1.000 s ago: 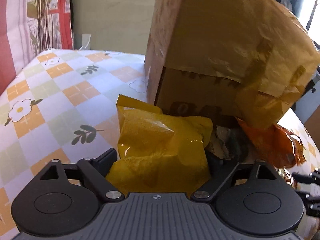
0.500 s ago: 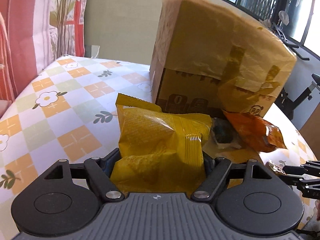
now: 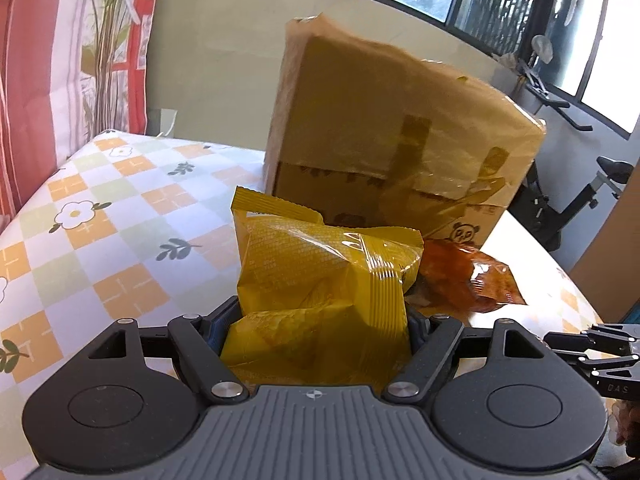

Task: Organize snacks
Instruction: 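Carry both snacks over the box and open both grippers to drop them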

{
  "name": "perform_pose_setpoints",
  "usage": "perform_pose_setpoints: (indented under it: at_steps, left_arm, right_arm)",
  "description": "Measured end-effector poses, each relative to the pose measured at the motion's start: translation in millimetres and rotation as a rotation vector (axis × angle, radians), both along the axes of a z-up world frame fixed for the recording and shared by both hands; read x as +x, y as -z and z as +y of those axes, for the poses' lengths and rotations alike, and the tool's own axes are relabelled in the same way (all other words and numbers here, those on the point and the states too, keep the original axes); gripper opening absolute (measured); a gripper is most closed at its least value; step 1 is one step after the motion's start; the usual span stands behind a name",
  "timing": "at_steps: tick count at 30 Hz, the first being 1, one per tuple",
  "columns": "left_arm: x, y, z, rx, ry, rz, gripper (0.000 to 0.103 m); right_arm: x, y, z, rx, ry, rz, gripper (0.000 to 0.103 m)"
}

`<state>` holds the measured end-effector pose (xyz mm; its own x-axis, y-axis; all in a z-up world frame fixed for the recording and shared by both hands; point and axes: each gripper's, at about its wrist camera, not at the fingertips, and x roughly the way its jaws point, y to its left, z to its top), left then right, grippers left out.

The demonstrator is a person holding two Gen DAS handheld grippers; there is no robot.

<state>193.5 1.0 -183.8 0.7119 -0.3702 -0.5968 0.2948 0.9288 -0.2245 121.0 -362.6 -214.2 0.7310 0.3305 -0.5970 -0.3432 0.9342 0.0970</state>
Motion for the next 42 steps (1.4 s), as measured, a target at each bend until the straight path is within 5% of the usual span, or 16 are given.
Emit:
perform_pose_setpoints:
  at_steps: [13, 26, 33, 36, 42]
  left_arm:
    - [7.5, -50.3, -4.8, -0.052, 0.009, -0.126, 0.08]
    - [92.4, -152.4, -56.0, -0.008, 0.071, -0.364, 0.081]
    - [164.7, -156.3, -103.8, 0.037, 0.041, -0.323, 0.081]
    - [186.0, -148.4, -113.9, 0.054, 0.039, -0.252, 0.083]
    - [187.8, -137.1, -104.5, 0.082, 0.024, -0.225, 0.083]
  right_arm:
    - [-5.0, -66.7, -16.0, 0.046, -0.003, -0.226, 0.037]
    - [98.7, -155.5, -7.6, 0.017, -0.092, -0.512, 0.037]
    - [189.5, -152.4, 14.0, -0.019, -0.072, -0.43, 0.038]
    - [213.5, -146.2, 19.8, -0.008, -0.025, -0.367, 0.047]
    - [209.5, -142.8, 11.1, 0.043, 0.013, -0.353, 0.061]
